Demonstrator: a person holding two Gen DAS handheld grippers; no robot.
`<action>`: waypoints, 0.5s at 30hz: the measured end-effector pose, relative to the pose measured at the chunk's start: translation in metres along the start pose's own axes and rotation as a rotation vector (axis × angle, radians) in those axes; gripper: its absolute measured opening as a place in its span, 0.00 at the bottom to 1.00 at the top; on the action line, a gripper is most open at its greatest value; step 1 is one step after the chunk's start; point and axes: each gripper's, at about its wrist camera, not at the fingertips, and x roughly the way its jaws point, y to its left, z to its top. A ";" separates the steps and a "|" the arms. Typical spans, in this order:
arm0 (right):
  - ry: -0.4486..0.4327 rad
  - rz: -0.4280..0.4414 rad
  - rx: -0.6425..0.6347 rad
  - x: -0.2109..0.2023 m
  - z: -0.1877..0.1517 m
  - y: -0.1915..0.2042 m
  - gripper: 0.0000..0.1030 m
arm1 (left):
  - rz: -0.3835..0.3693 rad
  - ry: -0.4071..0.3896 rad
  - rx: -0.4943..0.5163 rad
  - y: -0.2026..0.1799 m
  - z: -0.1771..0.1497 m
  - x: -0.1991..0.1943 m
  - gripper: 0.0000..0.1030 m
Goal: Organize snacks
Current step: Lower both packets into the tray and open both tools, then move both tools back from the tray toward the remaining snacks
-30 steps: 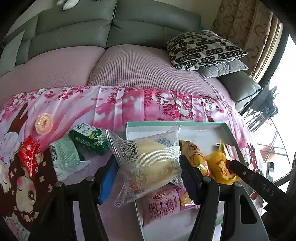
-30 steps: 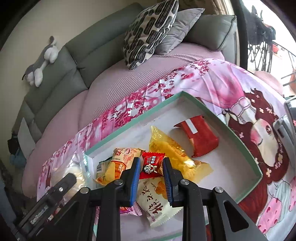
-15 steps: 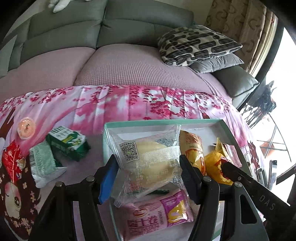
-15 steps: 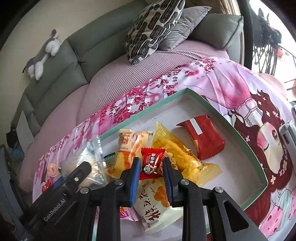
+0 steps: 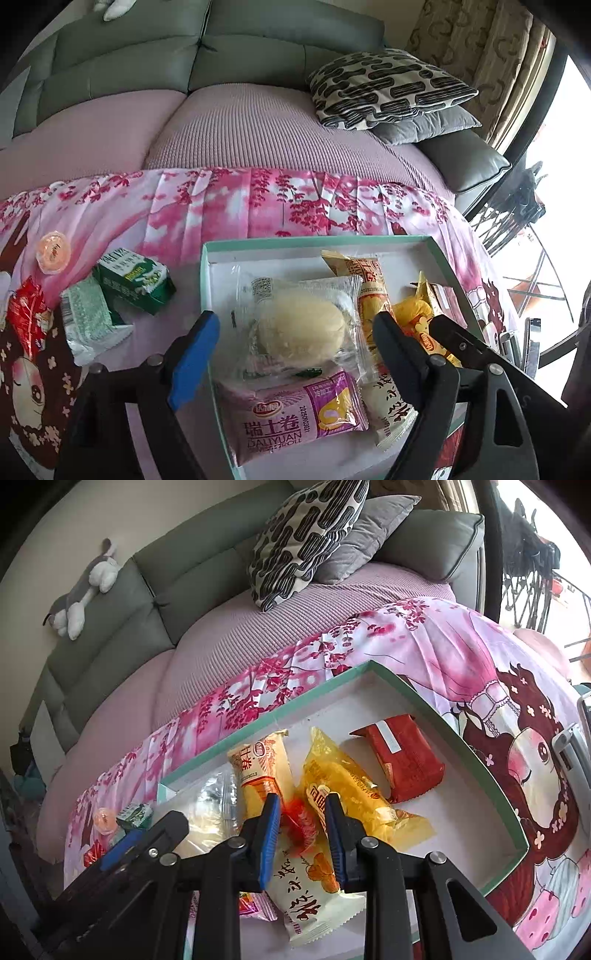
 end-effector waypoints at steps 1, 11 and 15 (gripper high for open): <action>-0.001 -0.004 -0.002 0.000 0.001 0.000 0.26 | -0.002 -0.003 -0.002 0.001 0.001 -0.002 0.83; 0.000 -0.004 -0.019 -0.003 0.001 0.006 0.26 | 0.128 -0.022 -0.065 0.021 0.004 -0.019 0.85; 0.010 -0.015 -0.038 -0.001 -0.001 0.010 0.33 | 0.210 -0.014 -0.103 0.038 0.002 -0.020 0.85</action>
